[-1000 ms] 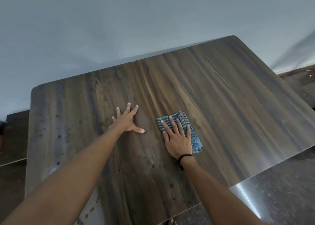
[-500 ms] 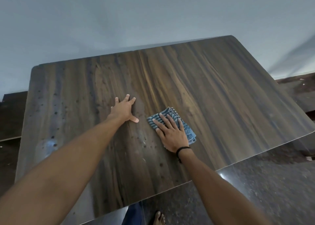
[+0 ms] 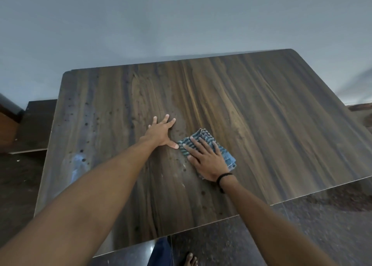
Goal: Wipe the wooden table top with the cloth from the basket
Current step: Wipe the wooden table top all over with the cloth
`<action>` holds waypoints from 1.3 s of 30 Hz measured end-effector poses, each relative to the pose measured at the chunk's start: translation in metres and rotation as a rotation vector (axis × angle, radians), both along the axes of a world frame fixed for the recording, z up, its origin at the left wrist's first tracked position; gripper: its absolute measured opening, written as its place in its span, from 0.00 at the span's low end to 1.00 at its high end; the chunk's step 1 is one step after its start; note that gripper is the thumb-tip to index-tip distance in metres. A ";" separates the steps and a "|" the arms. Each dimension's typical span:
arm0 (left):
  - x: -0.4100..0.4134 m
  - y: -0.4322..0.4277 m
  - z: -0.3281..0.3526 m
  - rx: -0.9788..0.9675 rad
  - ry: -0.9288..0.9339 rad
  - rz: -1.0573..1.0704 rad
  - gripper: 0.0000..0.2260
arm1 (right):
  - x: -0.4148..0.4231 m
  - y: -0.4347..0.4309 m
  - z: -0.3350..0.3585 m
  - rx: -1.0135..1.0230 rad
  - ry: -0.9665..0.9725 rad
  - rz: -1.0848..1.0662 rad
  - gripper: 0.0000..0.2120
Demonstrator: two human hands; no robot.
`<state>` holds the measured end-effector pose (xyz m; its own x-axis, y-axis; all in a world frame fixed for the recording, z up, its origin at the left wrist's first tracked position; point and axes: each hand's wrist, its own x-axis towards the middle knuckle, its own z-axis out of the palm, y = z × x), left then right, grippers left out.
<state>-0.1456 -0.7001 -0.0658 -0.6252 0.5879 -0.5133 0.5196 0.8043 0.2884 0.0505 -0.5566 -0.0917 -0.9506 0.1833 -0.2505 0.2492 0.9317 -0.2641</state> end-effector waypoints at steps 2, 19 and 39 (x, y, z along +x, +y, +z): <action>-0.006 -0.004 0.004 -0.041 -0.035 -0.036 0.56 | 0.007 0.011 0.000 -0.006 0.022 -0.157 0.24; -0.007 -0.033 0.019 -0.176 -0.020 0.036 0.60 | 0.057 -0.033 -0.004 -0.027 0.044 -0.370 0.24; 0.031 -0.034 0.012 -0.165 -0.050 0.051 0.65 | 0.118 -0.038 -0.010 0.042 0.042 -0.053 0.24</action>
